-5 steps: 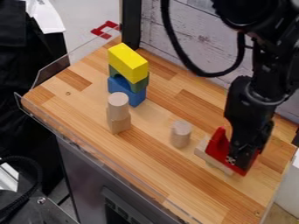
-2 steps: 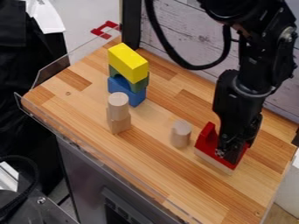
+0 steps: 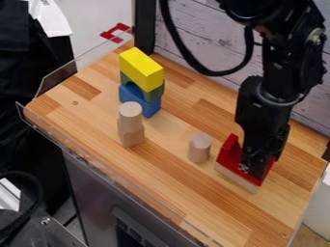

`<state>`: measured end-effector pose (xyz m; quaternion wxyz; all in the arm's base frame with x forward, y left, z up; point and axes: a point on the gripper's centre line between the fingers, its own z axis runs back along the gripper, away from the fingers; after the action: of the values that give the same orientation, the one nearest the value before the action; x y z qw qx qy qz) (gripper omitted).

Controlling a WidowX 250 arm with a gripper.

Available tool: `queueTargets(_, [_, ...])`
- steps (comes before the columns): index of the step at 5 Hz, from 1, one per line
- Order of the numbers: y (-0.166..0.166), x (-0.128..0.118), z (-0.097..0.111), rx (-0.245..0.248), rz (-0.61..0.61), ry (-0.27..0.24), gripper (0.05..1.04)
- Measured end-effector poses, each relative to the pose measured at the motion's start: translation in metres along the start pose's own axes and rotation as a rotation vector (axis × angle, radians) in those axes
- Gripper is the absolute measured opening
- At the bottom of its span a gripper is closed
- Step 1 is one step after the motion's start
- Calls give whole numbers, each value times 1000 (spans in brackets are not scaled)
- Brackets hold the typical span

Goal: Picked the red arch and put it on the right side of the table

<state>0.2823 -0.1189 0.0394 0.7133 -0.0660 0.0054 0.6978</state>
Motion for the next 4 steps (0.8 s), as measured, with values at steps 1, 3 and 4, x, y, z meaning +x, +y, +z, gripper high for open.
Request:
queueTargets(1, [0,-2,0,5,5,26,924])
queueTargets(3, [-1,7,1,18,9,43,1000])
queueTargets(4, [-5,18,24,-20,11,26,1000])
